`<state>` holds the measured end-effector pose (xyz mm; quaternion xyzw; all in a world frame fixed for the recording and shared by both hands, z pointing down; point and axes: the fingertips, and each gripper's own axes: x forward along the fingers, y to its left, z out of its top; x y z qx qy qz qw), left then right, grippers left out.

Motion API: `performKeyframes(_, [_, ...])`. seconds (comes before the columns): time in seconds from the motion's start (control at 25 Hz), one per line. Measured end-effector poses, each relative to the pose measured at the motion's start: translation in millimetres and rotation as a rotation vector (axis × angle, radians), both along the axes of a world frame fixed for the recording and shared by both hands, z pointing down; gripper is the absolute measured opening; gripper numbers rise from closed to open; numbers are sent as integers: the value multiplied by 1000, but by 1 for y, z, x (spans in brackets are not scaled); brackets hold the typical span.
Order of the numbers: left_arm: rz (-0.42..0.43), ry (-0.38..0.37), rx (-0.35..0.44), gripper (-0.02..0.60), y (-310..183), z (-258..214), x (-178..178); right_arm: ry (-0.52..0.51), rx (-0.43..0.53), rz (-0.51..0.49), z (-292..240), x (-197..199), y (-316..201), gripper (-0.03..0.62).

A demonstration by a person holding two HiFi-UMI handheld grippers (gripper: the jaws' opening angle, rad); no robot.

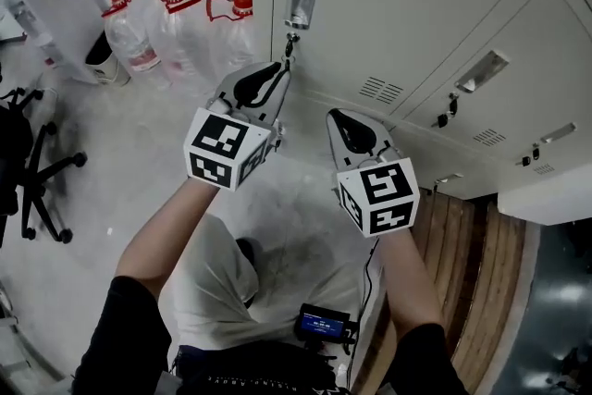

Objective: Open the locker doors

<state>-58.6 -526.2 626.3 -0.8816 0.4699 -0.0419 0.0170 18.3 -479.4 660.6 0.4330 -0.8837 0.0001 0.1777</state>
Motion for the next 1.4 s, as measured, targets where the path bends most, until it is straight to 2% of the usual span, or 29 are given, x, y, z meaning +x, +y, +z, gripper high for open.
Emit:
performKeyframes(0.08, [-12, 17, 27, 134, -2, -6, 3, -12, 28, -14, 2, -1, 3, 31])
performKeyframes(0.16, [-41, 14, 43, 146, -2, -10, 3, -11, 60, -27, 3, -1, 8, 31])
performKeyframes(0.32, [-122, 0, 54, 146, -8, -15, -2, 3, 85, -37, 2, 1, 17, 31])
performKeyframes(0.48, [-155, -48, 99, 144, -13, -27, 3, 1, 72, -35, 2, 6, 18, 31])
performKeyframes(0.68, [-187, -96, 95, 58, -17, -30, 7, -22, 68, -26, -8, 7, 19, 31])
performKeyframes(0.88, [-207, -178, 127, 44, -15, -27, 9, -29, 69, -19, -13, 8, 21, 31])
performKeyframes(1.0, [-201, -304, 176, 43, -14, -26, 10, -36, 67, -7, -14, 11, 20, 31])
performKeyframes(1.32, [-143, -754, 344, 43, -11, -22, 16, -80, 11, 8, -13, 8, 7, 31])
performKeyframes(1.4, [-115, -845, 373, 43, -10, -20, 17, -92, -9, 8, -12, 7, 3, 31])
